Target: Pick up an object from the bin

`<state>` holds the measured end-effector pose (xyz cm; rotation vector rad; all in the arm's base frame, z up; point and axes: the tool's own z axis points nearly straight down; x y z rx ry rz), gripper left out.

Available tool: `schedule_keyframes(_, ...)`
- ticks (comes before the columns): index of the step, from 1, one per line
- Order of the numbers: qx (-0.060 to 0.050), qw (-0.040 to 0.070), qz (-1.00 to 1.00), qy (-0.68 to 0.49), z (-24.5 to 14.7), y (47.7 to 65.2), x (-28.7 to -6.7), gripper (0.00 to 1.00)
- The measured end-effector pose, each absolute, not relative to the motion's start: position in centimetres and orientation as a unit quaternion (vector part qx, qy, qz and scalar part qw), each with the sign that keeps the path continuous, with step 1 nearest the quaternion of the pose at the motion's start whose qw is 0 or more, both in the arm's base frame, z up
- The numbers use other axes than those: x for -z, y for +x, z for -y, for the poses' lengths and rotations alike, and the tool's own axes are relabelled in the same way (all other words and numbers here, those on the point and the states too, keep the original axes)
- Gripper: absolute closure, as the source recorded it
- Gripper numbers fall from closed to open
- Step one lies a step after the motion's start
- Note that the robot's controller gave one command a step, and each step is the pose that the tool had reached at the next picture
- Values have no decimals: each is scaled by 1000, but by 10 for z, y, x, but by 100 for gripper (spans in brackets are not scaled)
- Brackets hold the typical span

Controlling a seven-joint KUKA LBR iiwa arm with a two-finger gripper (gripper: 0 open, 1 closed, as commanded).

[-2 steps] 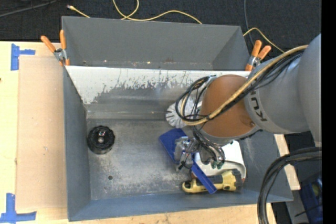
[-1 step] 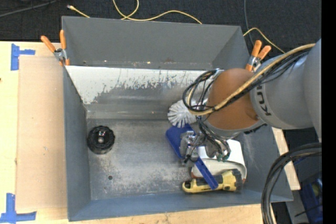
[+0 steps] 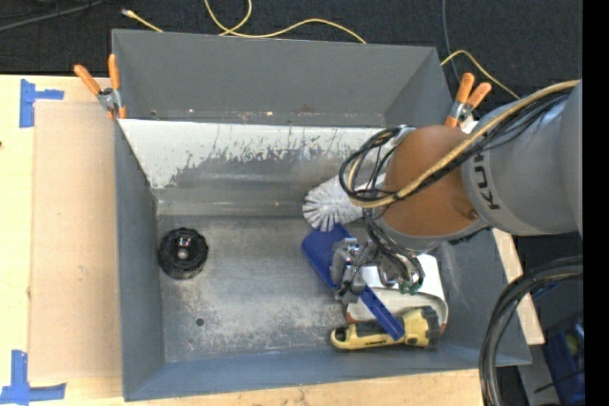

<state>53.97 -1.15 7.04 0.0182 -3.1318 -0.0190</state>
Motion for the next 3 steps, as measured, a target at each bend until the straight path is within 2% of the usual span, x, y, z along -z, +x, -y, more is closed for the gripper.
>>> schedule_keyframes(1, 5, 6, 999, 54, -34, 511, -72, 100)
schedule_keyframes(2, 8, 4, 998, 59, -45, 517, -72, 100)
schedule_keyframes(3, 8, 4, 962, 272, -48, 538, -83, 0)
